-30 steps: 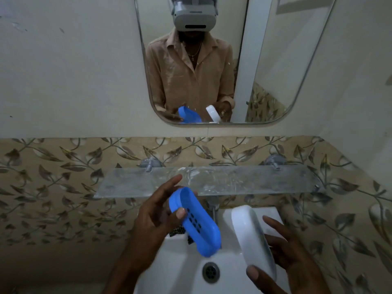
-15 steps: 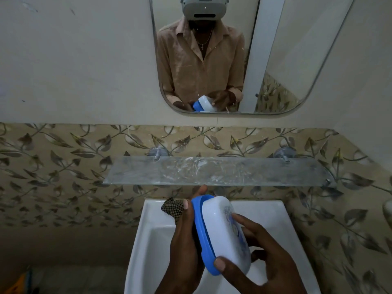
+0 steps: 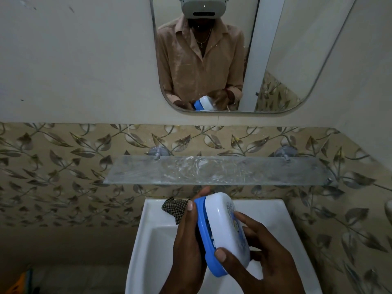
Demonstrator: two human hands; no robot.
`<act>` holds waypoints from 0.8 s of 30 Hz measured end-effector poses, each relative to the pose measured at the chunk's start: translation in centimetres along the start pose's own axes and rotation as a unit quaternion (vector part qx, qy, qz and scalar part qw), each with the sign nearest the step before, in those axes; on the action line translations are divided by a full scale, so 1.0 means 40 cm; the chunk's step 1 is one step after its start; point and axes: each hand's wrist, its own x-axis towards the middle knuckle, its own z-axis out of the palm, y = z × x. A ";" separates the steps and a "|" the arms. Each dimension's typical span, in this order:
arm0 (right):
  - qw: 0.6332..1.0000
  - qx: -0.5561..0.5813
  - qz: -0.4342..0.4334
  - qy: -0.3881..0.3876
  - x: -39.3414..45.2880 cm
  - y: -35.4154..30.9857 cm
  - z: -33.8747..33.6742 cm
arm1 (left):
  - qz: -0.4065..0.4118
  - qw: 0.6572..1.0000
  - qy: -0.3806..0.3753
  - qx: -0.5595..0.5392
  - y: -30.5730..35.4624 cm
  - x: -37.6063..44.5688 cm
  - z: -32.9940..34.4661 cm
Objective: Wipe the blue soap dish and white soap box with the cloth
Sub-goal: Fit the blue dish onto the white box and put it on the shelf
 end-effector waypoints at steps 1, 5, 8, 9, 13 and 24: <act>1.000 0.001 0.001 0.000 -0.001 0.001 0.000 | 0.001 1.000 0.000 0.000 0.000 0.001 0.000; 1.000 -0.001 0.008 -0.005 0.000 0.005 0.003 | -0.003 1.000 -0.003 0.002 0.002 0.000 0.001; 1.000 -0.004 0.013 -0.010 0.002 0.007 0.010 | -0.001 1.000 0.002 0.007 -0.001 -0.001 -0.001; 1.000 -0.007 0.013 -0.010 0.002 0.008 0.013 | 0.001 1.000 0.005 0.009 -0.001 0.000 -0.001; 1.000 -0.016 0.009 -0.002 0.006 0.017 0.021 | 0.004 1.000 0.024 0.013 -0.002 0.001 0.000; 0.981 -0.148 -0.110 -0.063 0.032 0.012 -0.017 | 0.027 0.996 0.082 -0.002 0.005 0.007 0.010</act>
